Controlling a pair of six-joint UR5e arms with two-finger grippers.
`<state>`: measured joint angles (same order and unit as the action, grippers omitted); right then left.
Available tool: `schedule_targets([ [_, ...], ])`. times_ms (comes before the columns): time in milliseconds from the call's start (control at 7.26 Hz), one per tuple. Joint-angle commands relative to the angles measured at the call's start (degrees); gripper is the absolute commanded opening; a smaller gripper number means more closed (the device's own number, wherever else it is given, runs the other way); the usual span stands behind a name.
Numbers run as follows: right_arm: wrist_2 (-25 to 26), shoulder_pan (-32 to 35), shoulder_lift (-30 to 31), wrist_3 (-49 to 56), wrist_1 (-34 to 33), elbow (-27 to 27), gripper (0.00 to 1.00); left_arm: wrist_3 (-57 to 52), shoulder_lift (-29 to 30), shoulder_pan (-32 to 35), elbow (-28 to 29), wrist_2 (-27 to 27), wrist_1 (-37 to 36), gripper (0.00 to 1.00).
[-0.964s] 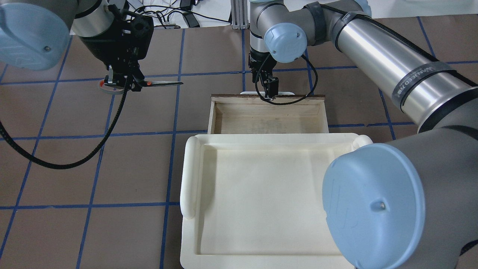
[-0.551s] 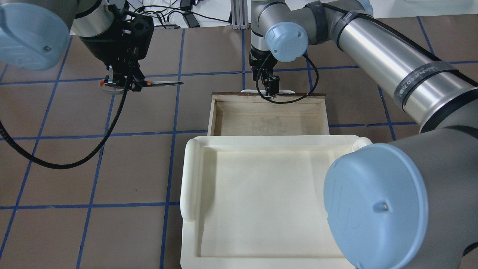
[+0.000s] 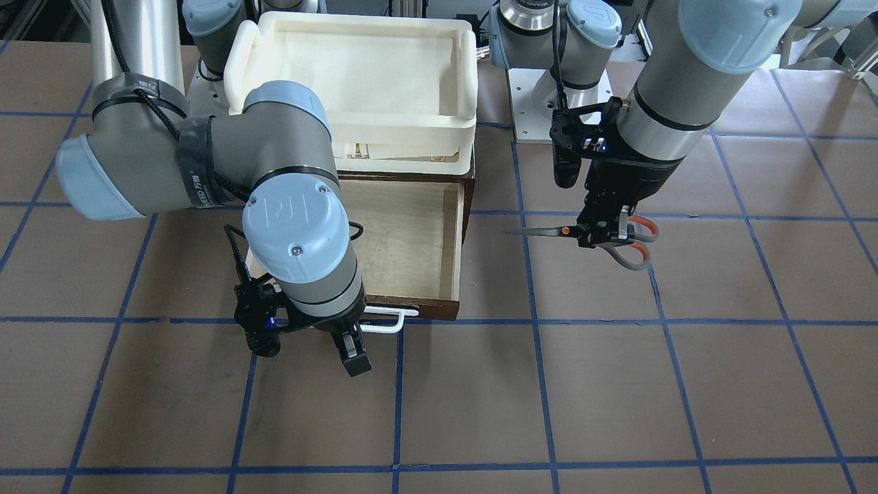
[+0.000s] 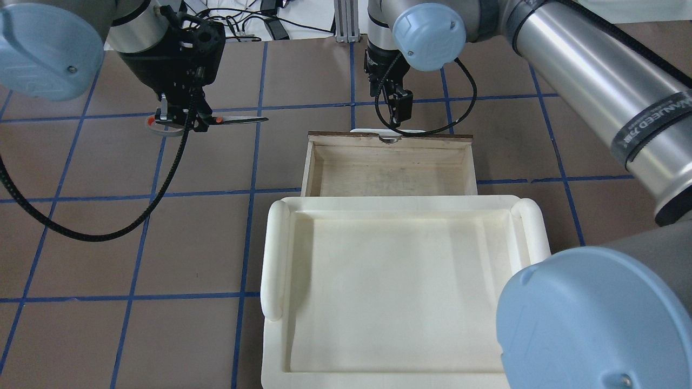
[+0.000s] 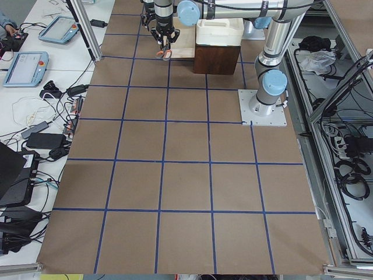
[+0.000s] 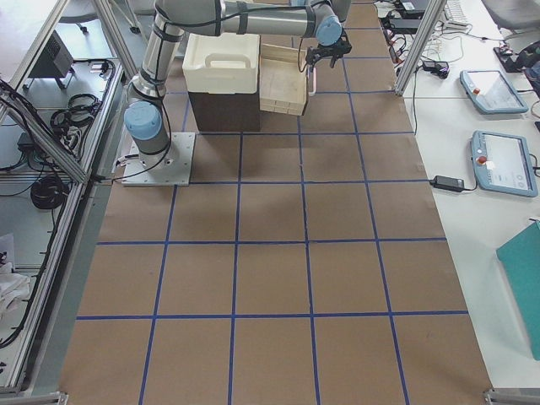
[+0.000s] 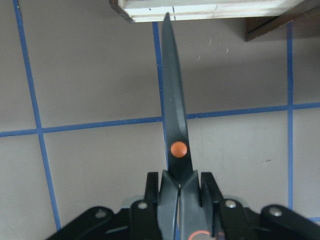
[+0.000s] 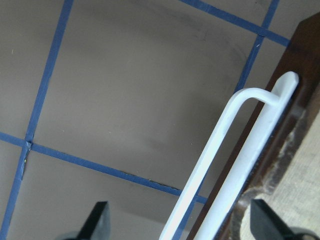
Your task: Place scissors in drawer with both arms
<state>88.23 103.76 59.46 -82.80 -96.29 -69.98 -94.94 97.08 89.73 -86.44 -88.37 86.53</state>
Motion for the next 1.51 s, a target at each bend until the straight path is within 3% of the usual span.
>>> schedule_targets([
  [0, 3.1, 0.1, 2.8, 2.4, 2.5, -0.1, 1.0, 1.2, 0.5, 0.6, 0.4, 1.1, 0.0, 0.0],
  [138, 3.9, 0.0, 6.1, 11.8, 4.2, -0.6, 1.0, 5.6, 0.6, 1.7, 0.3, 4.8, 0.3, 0.0],
  [413, 7.8, -0.8, 10.4, 26.8, 4.3, -2.1, 1.0, 7.6, 1.5, 8.1, 0.4, 1.3, -0.2, 0.0],
  [551, 6.8, -2.9, 12.0, 30.9, 4.5, -2.5, 1.0, 9.3, 2.3, 9.5, 0.4, 1.9, -1.3, 0.0],
  [826, 5.1, -6.3, 17.2, 56.2, 4.5, -3.8, 1.0, 12.2, 4.1, 13.3, 0.5, 2.2, -3.2, 0.0],
  [1101, 3.6, -7.6, 21.5, 66.3, 4.5, -7.1, 1.0, 19.2, 7.8, 17.4, 0.7, 2.3, -8.4, 0.0],
  [1377, 1.0, -9.8, 22.5, 72.3, 4.6, -7.5, 1.0, 26.7, 10.6, 21.3, 2.6, 1.9, -8.3, 0.0],
])
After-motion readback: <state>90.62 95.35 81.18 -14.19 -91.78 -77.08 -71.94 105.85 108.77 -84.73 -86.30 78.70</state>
